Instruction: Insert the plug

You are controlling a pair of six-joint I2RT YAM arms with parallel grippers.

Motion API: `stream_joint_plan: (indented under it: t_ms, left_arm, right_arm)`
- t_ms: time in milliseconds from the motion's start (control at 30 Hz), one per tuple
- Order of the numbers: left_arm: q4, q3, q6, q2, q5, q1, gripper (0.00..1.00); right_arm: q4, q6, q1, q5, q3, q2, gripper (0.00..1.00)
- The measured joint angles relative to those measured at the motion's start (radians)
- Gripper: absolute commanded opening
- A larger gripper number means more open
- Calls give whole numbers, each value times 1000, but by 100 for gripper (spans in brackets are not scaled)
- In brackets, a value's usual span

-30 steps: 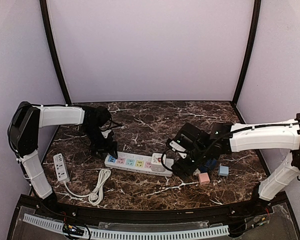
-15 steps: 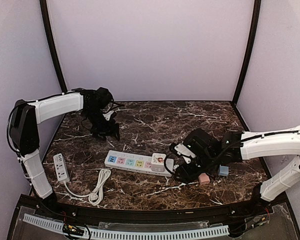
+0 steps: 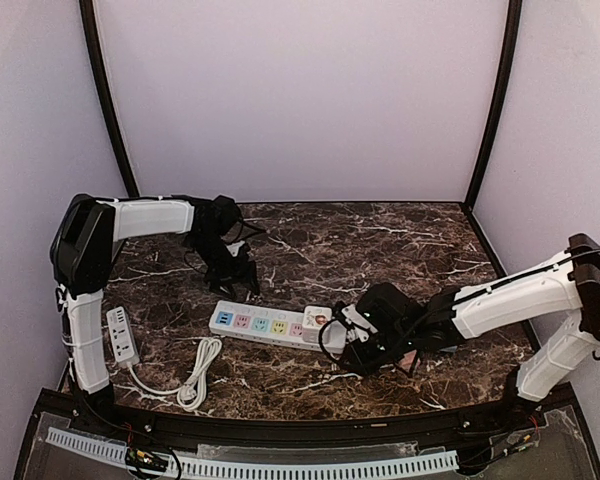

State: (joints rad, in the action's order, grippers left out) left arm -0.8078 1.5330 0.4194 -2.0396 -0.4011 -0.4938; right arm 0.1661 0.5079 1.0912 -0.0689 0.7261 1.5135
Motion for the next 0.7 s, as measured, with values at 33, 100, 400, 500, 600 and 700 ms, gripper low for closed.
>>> stream_joint_plan:
  t_ms: [33, 100, 400, 500, 600, 700]
  left_arm:
    - [0, 2, 2, -5, -8, 0, 67]
    - [0, 2, 7, -14, -23, 0, 67]
    - [-1, -28, 19, -23, -49, 0, 66]
    - [5, -64, 35, -17, -63, 1, 66]
    - [16, -92, 50, 2, -67, 0, 66]
    - [24, -121, 65, 19, -71, 1, 66]
  right_arm:
    - [-21, 3, 0, 5, -3, 14, 25]
    - [-53, 3, 0, 16, -6, 41, 24]
    - [-135, 10, -13, 97, 0, 112, 25]
    - [-151, 10, -32, 105, 11, 127, 25]
    - [-166, 5, -57, 106, 31, 153, 25]
    - [-176, -6, -88, 105, 60, 182, 26]
